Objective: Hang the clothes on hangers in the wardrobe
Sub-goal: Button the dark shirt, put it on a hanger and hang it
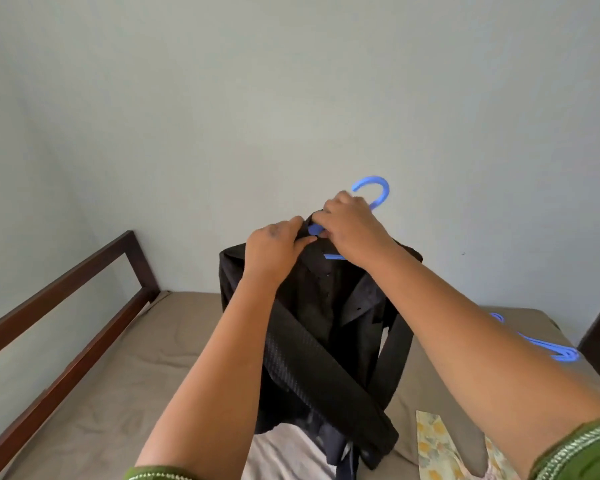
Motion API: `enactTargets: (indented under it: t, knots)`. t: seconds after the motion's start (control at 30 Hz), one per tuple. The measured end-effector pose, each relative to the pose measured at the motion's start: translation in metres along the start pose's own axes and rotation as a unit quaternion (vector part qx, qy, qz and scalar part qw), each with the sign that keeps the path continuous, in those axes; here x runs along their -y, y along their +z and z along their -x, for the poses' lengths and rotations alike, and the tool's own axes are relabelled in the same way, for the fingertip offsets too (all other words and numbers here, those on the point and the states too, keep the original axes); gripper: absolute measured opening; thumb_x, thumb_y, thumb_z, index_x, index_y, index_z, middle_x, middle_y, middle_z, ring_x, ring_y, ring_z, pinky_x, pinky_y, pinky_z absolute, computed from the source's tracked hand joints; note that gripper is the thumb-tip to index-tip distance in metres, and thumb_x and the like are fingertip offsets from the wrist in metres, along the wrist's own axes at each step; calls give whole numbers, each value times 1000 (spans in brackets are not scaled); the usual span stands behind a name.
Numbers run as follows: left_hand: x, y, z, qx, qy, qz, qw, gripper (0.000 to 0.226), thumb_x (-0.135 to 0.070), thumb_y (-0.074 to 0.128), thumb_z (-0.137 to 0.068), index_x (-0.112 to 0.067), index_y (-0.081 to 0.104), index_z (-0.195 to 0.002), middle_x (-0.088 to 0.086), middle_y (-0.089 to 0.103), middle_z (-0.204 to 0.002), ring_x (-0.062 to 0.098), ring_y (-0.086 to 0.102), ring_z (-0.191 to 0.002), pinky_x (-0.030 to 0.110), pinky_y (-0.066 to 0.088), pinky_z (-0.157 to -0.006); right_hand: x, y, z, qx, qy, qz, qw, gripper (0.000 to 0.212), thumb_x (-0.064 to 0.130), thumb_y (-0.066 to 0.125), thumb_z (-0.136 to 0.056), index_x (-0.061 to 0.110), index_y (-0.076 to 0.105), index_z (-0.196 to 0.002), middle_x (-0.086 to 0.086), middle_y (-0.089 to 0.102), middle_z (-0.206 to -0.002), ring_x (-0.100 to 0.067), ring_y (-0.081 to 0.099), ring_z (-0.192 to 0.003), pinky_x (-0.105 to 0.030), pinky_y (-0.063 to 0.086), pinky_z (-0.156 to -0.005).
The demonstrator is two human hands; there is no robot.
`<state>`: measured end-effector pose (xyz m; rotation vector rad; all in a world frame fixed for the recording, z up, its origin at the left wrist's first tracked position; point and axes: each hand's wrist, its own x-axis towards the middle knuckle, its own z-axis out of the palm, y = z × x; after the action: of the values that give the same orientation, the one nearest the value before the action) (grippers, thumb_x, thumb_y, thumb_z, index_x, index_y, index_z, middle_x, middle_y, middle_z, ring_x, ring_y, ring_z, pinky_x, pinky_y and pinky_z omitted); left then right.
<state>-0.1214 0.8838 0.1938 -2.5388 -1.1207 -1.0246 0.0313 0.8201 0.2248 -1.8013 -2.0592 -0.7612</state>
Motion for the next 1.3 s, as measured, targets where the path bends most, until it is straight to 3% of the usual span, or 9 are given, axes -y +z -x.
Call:
enactTargets:
  t: [0.07,0.17,0.3,0.4,0.53,0.7,0.93,1.17,1.3]
  knots:
    - [6,-3,-2,5,-39,0,999,45,-54,43,-97,-13,59,-98,6,66,-82,30,61,-76,31,35,-58,-8,11,21,-171,70,-21,982,35,24,67,-85,17,59,-118,-7,56,-116,-29,47,-115,-41,36,-96]
    - [20,-2,-1,-2,-102,5,995,47,-57,37,-97,-14,58,-98,5,66,-83,29,60,-77,34,43,-61,-1,41,75,-347,273,-157,883,47,35,68,-85,9,51,-121,-10,51,-119,-28,43,-115,-39,30,-100]
    - [20,3,2,10,-139,27,990,48,-56,39,-97,-12,57,-97,4,64,-80,27,59,-75,33,42,-61,26,106,129,-160,454,-414,772,69,48,81,-70,14,45,-118,-1,49,-108,-20,52,-96,-18,41,-79]
    - [12,4,3,8,-154,37,987,48,-56,40,-96,-12,59,-99,5,65,-80,26,58,-74,32,42,-62,37,126,130,5,479,-490,728,54,44,80,-72,18,52,-110,4,59,-102,-12,60,-95,-12,43,-72]
    - [-1,9,6,7,-163,42,986,48,-56,40,-96,-12,59,-97,5,64,-76,25,56,-70,34,44,-61,27,121,112,8,508,-414,755,22,30,62,-92,9,63,-99,3,65,-89,1,50,-70,-1,35,-54]
    - [-6,12,9,-16,-178,41,983,49,-56,41,-96,-10,58,-91,6,62,-71,25,54,-65,35,43,-58,21,124,113,-91,493,-429,752,21,25,68,-89,9,63,-101,-3,70,-84,-8,63,-73,-6,40,-66]
    - [-14,11,8,-20,-181,37,983,49,-56,42,-96,-10,55,-86,6,59,-65,25,54,-62,35,42,-56,17,141,103,-79,476,-508,713,4,19,64,-91,16,66,-89,-4,72,-86,-15,70,-85,-26,54,-80]
    - [-23,15,3,-10,-179,36,983,47,-57,42,-95,-13,54,-84,2,56,-62,22,53,-59,31,40,-53,20,142,94,-68,446,-552,702,48,2,74,-79,13,48,-117,-2,65,-105,-10,66,-95,-23,52,-89]
    - [-26,13,2,-9,-174,40,984,48,-58,42,-94,-14,54,-83,2,56,-62,22,53,-59,32,41,-54,18,145,89,-103,450,-512,724,41,10,78,-78,11,52,-110,-6,67,-103,-14,67,-93,-23,53,-85]
